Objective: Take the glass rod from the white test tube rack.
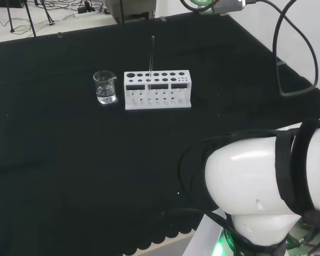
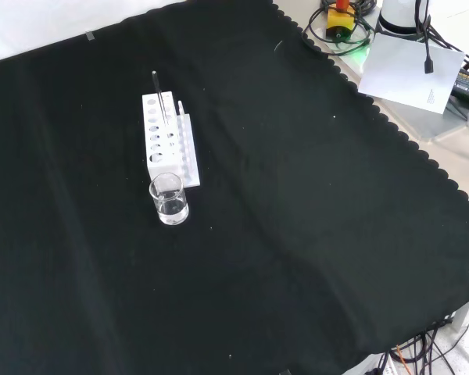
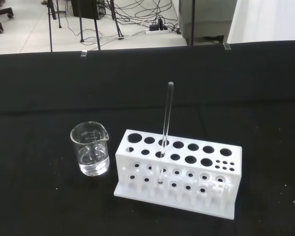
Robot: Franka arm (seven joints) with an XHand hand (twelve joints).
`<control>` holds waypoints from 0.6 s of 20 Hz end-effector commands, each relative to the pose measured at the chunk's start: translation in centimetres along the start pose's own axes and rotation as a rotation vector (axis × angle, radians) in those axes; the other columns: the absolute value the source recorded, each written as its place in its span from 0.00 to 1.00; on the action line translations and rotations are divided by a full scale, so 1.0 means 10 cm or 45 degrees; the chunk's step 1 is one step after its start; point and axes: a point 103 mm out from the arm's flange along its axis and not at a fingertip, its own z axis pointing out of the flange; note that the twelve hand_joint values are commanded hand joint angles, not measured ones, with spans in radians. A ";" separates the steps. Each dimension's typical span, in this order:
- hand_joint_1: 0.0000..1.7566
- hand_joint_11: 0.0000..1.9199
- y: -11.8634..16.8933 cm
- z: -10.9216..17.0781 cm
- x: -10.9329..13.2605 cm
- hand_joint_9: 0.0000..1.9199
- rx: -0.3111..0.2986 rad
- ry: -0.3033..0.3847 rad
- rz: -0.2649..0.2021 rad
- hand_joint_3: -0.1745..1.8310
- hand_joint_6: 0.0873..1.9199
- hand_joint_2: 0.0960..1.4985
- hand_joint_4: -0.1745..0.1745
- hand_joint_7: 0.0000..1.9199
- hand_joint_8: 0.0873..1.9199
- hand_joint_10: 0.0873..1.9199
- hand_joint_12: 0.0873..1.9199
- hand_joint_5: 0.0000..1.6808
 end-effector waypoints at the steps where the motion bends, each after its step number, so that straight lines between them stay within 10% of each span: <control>1: 0.49 0.18 0.00 0.00 0.00 0.20 -0.009 -0.004 0.004 0.41 0.07 0.48 0.08 0.13 0.21 0.35 0.58 0.08; 4: 0.42 0.02 0.01 -0.01 -0.01 0.02 -0.005 0.002 0.013 0.39 0.00 0.51 0.10 0.01 0.21 0.38 0.61 0.02; 12: 0.41 0.00 0.24 0.03 -0.01 0.00 0.018 -0.006 -0.010 0.39 0.00 0.52 0.10 0.00 0.25 0.40 0.62 0.02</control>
